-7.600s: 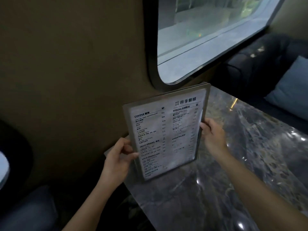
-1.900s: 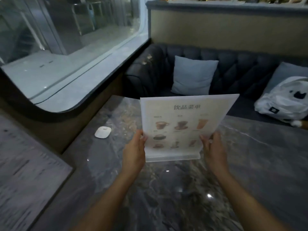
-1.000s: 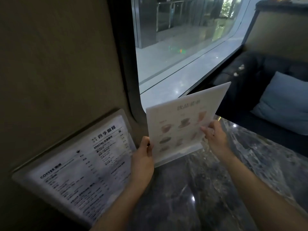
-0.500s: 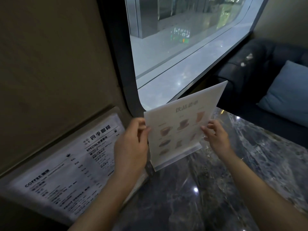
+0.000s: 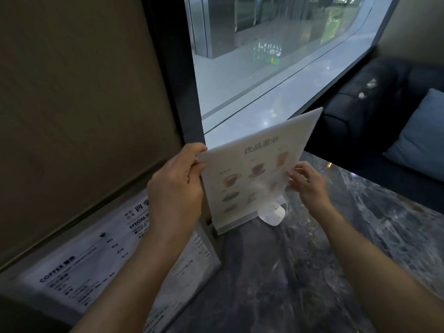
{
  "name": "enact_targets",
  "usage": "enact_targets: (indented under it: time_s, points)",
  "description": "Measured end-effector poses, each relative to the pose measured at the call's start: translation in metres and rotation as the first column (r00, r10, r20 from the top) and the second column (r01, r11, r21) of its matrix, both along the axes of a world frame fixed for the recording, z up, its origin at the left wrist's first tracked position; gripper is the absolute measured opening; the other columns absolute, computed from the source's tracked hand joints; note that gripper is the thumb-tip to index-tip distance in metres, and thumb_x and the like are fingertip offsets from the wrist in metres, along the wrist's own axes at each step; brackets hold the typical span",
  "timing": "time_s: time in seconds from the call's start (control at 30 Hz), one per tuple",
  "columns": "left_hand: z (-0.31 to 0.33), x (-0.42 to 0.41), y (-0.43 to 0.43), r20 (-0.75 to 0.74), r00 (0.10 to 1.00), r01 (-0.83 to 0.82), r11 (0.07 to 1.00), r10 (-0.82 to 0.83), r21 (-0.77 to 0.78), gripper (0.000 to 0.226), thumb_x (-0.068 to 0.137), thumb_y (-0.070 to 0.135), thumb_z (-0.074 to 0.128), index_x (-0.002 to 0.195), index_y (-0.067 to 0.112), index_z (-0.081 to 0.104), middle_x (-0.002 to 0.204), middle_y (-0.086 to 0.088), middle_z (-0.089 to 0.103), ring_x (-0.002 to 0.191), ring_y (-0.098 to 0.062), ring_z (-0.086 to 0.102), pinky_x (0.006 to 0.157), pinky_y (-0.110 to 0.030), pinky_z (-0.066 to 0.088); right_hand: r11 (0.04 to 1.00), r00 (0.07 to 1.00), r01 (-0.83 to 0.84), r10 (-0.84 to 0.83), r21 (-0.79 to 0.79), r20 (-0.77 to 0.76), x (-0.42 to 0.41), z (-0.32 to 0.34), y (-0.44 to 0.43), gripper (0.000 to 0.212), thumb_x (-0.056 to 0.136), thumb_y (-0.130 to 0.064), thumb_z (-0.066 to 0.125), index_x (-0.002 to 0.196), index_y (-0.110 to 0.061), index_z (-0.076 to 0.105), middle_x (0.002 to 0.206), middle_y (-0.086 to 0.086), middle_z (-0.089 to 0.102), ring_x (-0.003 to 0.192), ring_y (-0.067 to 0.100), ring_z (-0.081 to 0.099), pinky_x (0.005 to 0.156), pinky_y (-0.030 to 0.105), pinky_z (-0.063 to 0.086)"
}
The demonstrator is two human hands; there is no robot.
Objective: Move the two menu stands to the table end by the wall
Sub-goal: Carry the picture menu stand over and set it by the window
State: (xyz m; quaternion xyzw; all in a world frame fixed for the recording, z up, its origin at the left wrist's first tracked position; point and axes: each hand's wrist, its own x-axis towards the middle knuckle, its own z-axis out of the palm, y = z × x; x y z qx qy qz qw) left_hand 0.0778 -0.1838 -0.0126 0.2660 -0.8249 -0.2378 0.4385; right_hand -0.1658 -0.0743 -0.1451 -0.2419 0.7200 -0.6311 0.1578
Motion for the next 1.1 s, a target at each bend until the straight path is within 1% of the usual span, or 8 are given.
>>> enact_targets:
  time_s: [0.2,0.3,0.4,0.5,0.67,0.87,1.0,1.1]
  points:
    - [-0.005,0.004,-0.004,0.004,1.0,0.013,0.999,-0.013,-0.048,0.019,0.083,-0.001,0.06,0.1,0.007,0.064,0.079,-0.013,0.069,0.073,-0.021,0.066,0.061,-0.047,0.058,0.991,0.99,-0.13,0.128,0.036,0.054,-0.007,-0.001,-0.031,0.02,0.087,-0.012,0.056,0.074,-0.028,0.059,0.09,0.013,0.063,0.073,0.02,0.058,0.065,0.03,0.05]
    - [-0.005,0.007,-0.007,0.031,0.999,-0.007,0.996,0.01,-0.084,0.011,0.084,-0.001,0.06,0.093,0.002,0.064,0.076,-0.014,0.069,0.069,-0.023,0.066,0.056,-0.048,0.057,0.981,0.98,-0.191,0.189,0.024,0.065,-0.009,0.001,-0.045,0.019,0.088,-0.012,0.055,0.078,-0.027,0.061,0.09,0.01,0.064,0.072,0.015,0.061,0.062,0.023,0.052]
    - [-0.005,0.007,-0.009,0.053,0.998,-0.027,0.997,0.031,-0.072,0.01,0.083,-0.001,0.061,0.092,0.002,0.064,0.075,-0.012,0.069,0.073,-0.01,0.063,0.057,-0.042,0.055,0.973,0.972,-0.228,0.225,0.03,0.065,-0.011,0.001,-0.058,0.017,0.089,-0.014,0.054,0.079,-0.026,0.061,0.088,0.007,0.064,0.075,0.014,0.063,0.063,0.019,0.054]
    - [-0.007,0.007,-0.008,0.091,0.995,-0.036,0.993,0.047,-0.115,0.008,0.084,0.001,0.059,0.09,0.0,0.064,0.07,-0.016,0.068,0.065,-0.022,0.065,0.051,-0.048,0.056,0.962,0.964,-0.263,0.259,0.076,0.058,-0.012,-0.001,-0.066,0.014,0.09,-0.017,0.052,0.081,-0.025,0.06,0.089,0.006,0.066,0.078,0.016,0.065,0.069,0.025,0.055]
    - [-0.006,0.009,-0.008,0.118,0.99,-0.056,0.99,0.072,-0.132,0.015,0.084,0.003,0.057,0.097,0.005,0.064,0.076,-0.011,0.071,0.075,-0.019,0.068,0.051,-0.047,0.056,0.961,0.964,-0.263,0.258,0.087,0.058,-0.011,0.0,-0.064,0.018,0.091,-0.022,0.05,0.078,-0.031,0.059,0.084,-0.003,0.066,0.068,0.005,0.066,0.055,0.014,0.051]
    - [-0.004,0.015,-0.008,0.156,0.986,-0.03,0.988,0.054,-0.152,0.015,0.085,0.009,0.056,0.099,0.006,0.062,0.075,-0.013,0.069,0.065,-0.03,0.064,0.05,-0.05,0.055,0.958,0.963,-0.27,0.266,0.094,0.049,-0.005,0.0,-0.063,0.017,0.091,-0.026,0.05,0.079,-0.033,0.059,0.086,-0.004,0.065,0.072,0.002,0.064,0.055,0.008,0.046]
    - [-0.002,0.018,-0.007,0.199,0.978,-0.033,0.985,0.067,-0.17,0.02,0.083,0.002,0.062,0.103,0.006,0.061,0.077,-0.013,0.069,0.063,-0.03,0.062,0.052,-0.048,0.054,0.954,0.961,-0.274,0.275,0.124,0.012,-0.004,-0.002,-0.062,0.013,0.09,-0.032,0.05,0.08,-0.036,0.057,0.088,-0.001,0.064,0.081,0.017,0.062,0.065,0.023,0.047]
    - [-0.002,0.017,-0.006,0.223,0.972,-0.034,0.985,0.072,-0.17,0.021,0.083,0.003,0.062,0.103,0.008,0.06,0.079,-0.01,0.068,0.065,-0.027,0.061,0.057,-0.044,0.053,0.942,0.951,-0.302,0.308,0.144,-0.019,-0.005,-0.007,-0.061,0.007,0.089,-0.034,0.052,0.088,-0.039,0.056,0.088,-0.004,0.062,0.082,0.015,0.058,0.072,0.031,0.043]
